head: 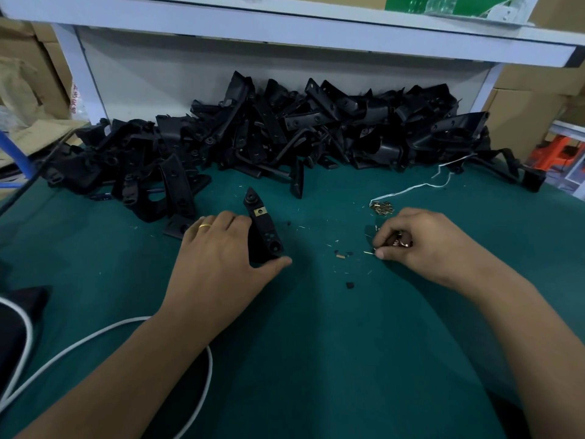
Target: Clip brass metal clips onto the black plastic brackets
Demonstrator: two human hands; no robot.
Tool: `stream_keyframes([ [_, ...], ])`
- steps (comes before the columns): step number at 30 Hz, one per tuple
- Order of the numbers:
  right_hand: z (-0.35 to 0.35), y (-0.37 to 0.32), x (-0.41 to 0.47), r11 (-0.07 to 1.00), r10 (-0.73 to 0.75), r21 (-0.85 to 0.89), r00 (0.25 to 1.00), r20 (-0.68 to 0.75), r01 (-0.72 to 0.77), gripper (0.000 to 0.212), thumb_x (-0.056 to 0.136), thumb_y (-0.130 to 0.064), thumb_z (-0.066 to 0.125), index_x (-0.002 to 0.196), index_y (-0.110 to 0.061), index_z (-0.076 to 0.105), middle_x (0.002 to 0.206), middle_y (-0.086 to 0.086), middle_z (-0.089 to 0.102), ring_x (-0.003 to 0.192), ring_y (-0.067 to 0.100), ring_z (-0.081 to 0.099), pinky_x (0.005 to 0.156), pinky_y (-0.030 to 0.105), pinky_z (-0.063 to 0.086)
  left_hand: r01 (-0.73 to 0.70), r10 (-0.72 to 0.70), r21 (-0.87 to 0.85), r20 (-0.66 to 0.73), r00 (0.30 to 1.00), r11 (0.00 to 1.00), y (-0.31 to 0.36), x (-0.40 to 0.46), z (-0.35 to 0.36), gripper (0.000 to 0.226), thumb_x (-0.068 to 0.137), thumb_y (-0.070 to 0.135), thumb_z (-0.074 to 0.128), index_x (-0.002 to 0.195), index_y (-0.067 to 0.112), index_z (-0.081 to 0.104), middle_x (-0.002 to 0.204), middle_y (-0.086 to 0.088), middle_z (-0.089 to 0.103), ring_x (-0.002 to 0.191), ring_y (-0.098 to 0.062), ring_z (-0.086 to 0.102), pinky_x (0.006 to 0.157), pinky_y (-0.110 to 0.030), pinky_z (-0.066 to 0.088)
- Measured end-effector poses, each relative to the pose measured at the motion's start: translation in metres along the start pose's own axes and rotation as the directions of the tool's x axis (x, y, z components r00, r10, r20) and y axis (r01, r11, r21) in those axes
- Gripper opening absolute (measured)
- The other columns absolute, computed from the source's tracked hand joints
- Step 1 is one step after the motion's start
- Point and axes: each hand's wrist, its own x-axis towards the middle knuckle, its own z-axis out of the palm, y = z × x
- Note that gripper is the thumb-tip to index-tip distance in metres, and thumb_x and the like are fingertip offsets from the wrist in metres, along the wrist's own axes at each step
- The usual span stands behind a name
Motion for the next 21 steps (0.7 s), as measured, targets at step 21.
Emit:
stream_keyframes([
  [21, 0.058, -0.078, -0.008, 0.015, 0.042, 0.996, 0.996, 0.083, -0.083, 0.008, 0.098, 0.001, 0.065, 0.105, 0.004, 0.063, 0.091, 0.028, 0.074, 0.079, 0.035, 0.077, 0.070, 0.035, 0.064, -0.087, 0.086, -0.044, -0.035, 0.996, 0.995, 0.003, -0.001, 0.005, 0.054, 0.074, 0.067, 0.068, 0.096, 0.018, 0.063, 0.091, 0.006, 0.055, 0.094, -0.025, 0.059, 0.101, -0.048, 0.047],
])
